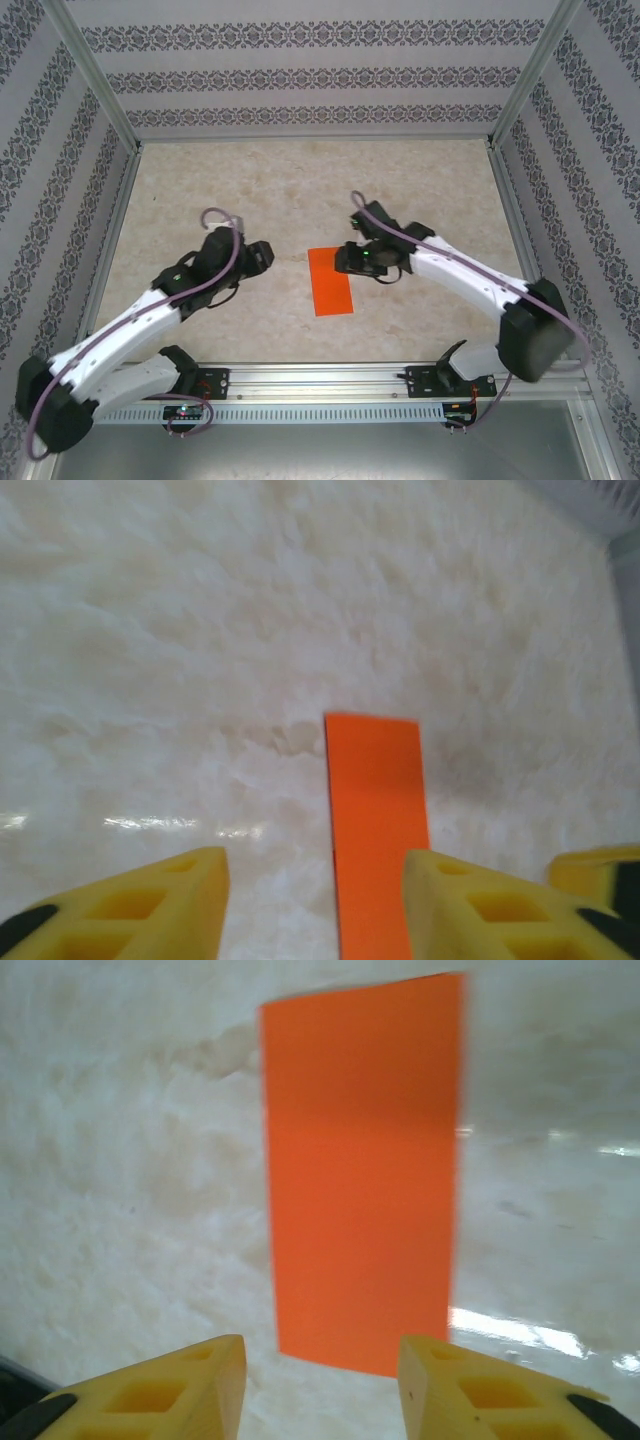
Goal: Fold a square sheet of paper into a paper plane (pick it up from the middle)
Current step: Turn over the paper at the center of the table, then third fold the triangle at the center of the table.
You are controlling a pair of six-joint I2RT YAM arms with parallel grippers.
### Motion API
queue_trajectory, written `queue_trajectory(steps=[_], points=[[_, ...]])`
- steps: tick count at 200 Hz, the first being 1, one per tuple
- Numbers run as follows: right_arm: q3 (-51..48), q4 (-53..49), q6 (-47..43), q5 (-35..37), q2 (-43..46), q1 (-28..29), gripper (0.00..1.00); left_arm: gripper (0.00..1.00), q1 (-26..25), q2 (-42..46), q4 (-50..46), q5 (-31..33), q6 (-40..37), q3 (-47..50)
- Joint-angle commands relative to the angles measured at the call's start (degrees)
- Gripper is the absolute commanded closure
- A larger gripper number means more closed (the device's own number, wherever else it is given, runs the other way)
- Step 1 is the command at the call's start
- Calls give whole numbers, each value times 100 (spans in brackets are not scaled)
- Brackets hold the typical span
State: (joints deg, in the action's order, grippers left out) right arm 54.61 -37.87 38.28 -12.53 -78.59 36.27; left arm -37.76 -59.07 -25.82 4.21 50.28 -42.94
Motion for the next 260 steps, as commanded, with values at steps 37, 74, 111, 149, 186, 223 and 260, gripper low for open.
queue_trajectory(steps=[37, 74, 111, 149, 186, 223, 260], points=[[-1646, 1961, 166, -1767, 297, -1050, 53, 67, -516, -2676, 689, -908, -324, -1257], [-1733, 2244, 135, -1928, 6, -1052, 55, 73, -592, -3459, 352, -769, -681, -1759], [-1696, 2349, 67, -1995, -317, -1043, 57, 74, -625, -4046, 450, -1152, -747, -2037], [-1687, 2523, 109, -2086, -617, -1009, 58, 76, -628, -4418, 499, -1063, -734, -2054], [-1647, 2496, 59, -2056, -844, -979, 59, 76, -653, -4706, 389, -1062, -946, -2167], [-1607, 2519, 27, -2060, -1051, -925, 59, 78, -688, -4847, 186, -866, -1061, -2217], [-1636, 2622, 58, -2165, -1203, -874, 60, 79, -698, -4909, 148, -831, -1090, -2175]])
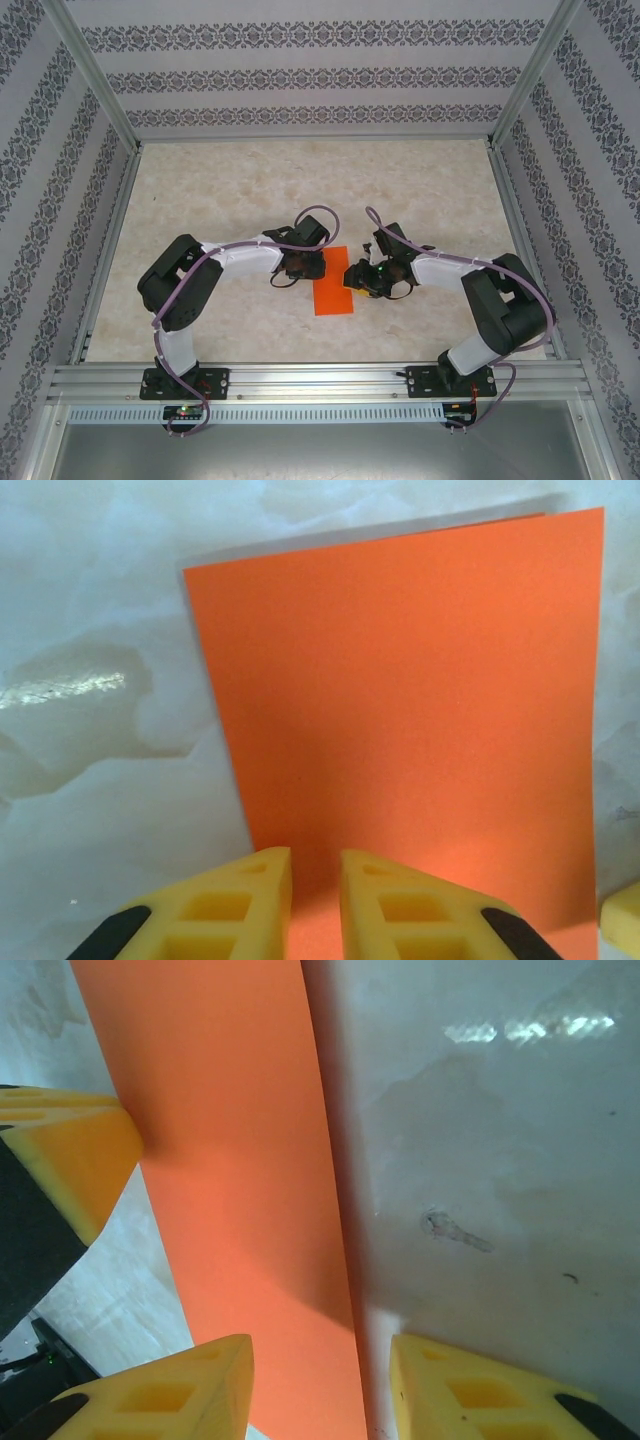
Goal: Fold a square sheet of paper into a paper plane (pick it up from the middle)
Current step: Third fold the triangle at the center of the table.
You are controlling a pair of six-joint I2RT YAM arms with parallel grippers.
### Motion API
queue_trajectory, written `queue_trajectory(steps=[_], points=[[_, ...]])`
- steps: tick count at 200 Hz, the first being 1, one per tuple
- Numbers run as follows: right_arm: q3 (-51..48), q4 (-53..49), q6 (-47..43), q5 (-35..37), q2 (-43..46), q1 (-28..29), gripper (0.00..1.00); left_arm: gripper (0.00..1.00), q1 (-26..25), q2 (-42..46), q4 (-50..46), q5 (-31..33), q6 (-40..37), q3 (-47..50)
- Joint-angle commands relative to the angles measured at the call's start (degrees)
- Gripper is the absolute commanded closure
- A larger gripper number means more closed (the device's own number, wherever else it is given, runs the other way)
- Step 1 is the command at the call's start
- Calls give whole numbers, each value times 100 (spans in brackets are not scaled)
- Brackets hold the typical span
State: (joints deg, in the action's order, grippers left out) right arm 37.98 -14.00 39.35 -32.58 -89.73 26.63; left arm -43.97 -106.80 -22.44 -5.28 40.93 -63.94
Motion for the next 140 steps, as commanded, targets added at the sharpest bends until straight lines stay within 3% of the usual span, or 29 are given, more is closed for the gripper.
queue_trajectory(steps=[1, 73, 127, 140], points=[[31, 242, -50, -161, -93, 89, 60, 79, -77, -137, -191, 116, -155, -75], [-62, 624, 193, -424, -31, 112, 63, 80, -104, -115, -226, 124, -157, -74], [-15, 567, 197, -206, -87, -15, 64, 77, -152, 66, -52, 14, -272, -3], [25, 629, 220, -303, -266, -110, 70, 75, -201, 185, -17, -12, -369, 11]])
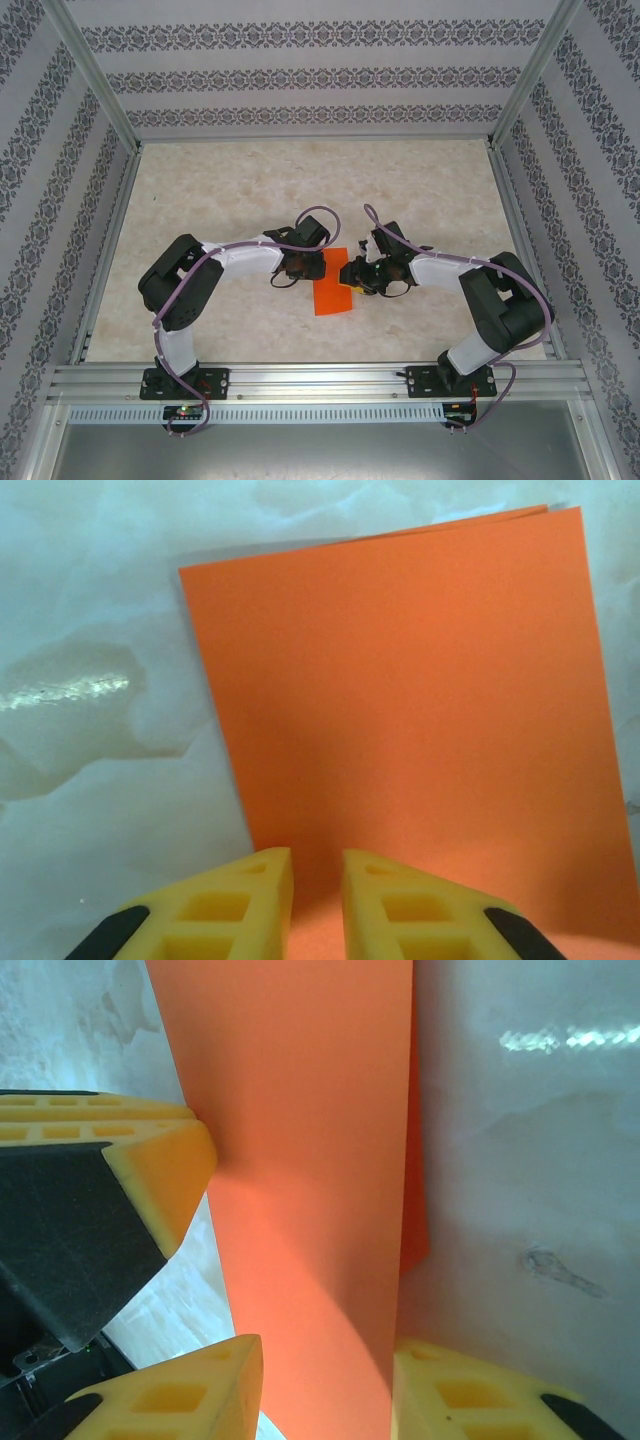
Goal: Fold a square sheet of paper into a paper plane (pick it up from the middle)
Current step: Third fold the triangle at the center of the table.
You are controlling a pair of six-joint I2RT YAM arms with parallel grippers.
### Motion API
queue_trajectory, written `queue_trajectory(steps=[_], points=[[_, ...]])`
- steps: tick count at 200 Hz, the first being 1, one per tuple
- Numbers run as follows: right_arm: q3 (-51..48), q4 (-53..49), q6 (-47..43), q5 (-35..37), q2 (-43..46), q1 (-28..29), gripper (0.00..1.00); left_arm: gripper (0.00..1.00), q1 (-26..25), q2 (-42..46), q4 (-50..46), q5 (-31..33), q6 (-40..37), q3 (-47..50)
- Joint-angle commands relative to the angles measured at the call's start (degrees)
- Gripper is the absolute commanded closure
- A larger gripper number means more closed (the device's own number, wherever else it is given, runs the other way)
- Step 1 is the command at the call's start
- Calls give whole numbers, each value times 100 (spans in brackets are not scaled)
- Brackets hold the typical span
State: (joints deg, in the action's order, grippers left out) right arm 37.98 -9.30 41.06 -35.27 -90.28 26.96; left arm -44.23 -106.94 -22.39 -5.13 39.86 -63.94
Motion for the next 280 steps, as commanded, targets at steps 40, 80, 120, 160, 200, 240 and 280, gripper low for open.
queue_trajectory(steps=[40, 80, 120, 160, 200, 240, 280], points=[[87, 362, 148, -293, -398, -191, 81, 65, -360, 1066, 48, 255, -359, 375], [48, 353, 237, -349, -324, -209, 89, 48, -988, 1890, -41, 728, -611, 733], [41, 383, 419, -516, -266, -218, 93, 37, -2092, 1744, -536, 1710, -977, 610], [85, 327, 451, -543, -271, -219, 91, 35, -2743, 1068, -836, 2099, -1217, 219], [78, 316, 473, -567, -271, -218, 91, 35, -2993, 262, -1306, 2531, -1283, -416], [78, 285, 439, -566, -273, -217, 90, 41, -3043, -3, -1566, 3095, -1165, -694], [111, 135, 327, -561, -256, -220, 88, 70, -3039, 59, -1616, 3460, -1063, -668]])
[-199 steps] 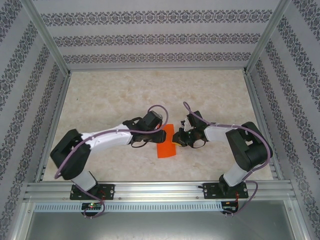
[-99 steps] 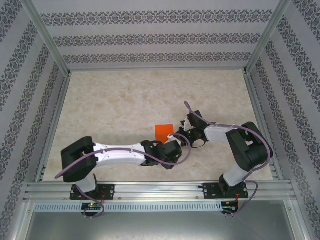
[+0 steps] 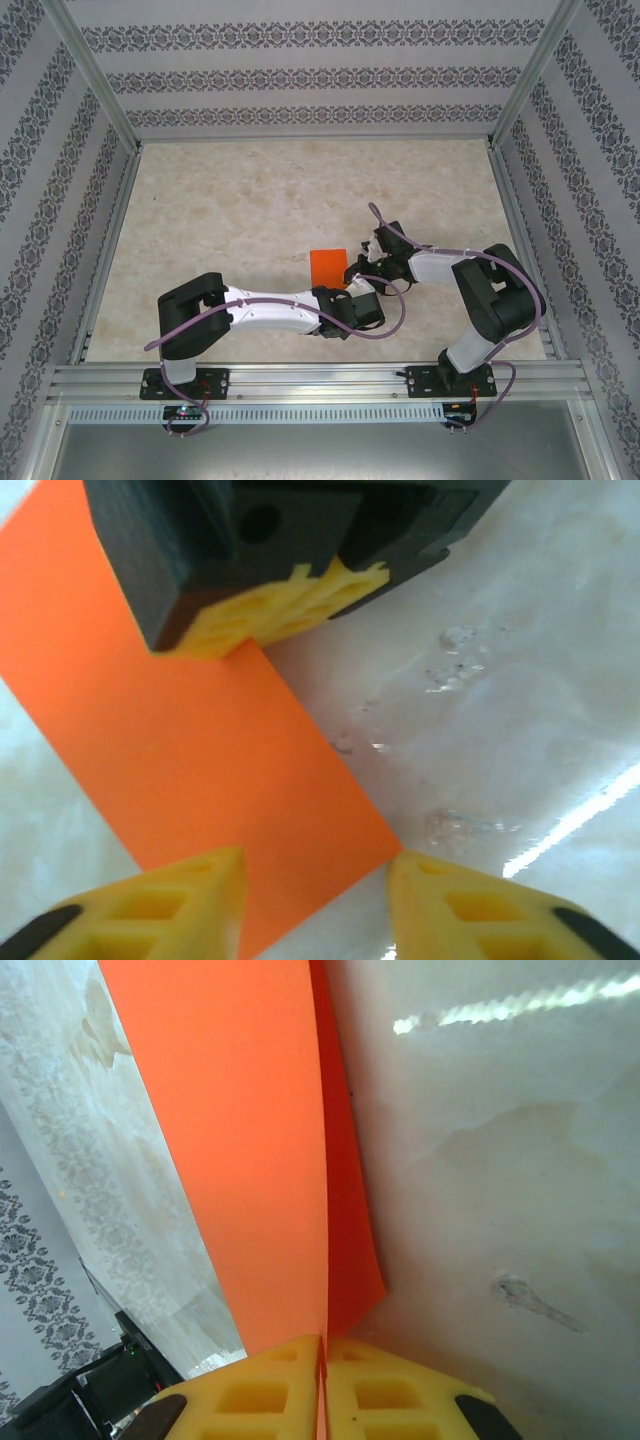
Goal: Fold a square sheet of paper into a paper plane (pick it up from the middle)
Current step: Third fold the triangle at the center of the table.
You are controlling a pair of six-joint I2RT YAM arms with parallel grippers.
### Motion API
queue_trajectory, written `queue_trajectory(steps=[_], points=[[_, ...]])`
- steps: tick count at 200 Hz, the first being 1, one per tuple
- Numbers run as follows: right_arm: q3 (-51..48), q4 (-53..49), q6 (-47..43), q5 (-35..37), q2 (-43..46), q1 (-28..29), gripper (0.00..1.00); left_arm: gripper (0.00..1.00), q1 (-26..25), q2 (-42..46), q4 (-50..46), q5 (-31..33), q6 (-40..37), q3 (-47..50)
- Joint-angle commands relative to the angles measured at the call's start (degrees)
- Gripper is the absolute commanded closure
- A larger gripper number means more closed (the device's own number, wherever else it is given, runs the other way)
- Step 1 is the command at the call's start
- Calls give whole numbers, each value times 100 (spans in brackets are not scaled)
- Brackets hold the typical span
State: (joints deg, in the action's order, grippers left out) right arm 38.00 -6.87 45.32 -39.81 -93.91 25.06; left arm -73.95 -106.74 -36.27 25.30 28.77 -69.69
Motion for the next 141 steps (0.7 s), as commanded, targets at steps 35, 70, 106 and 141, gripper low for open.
queue_trajectory(steps=[35, 70, 106, 141], points=[[137, -217, -183, -88, 140, -36, 86, 88, -67, 174, -170, 470, -17, -27], [164, -452, -298, 69, 350, -88, 80, 99, -59, 313, -105, 422, -128, 42], [385, -1239, -777, 623, 1059, -355, 71, 100, 84, 666, 298, -65, -180, 406], [716, -1310, -910, 436, 1139, -409, 79, 100, 389, 1190, 939, -917, -221, 1025]])
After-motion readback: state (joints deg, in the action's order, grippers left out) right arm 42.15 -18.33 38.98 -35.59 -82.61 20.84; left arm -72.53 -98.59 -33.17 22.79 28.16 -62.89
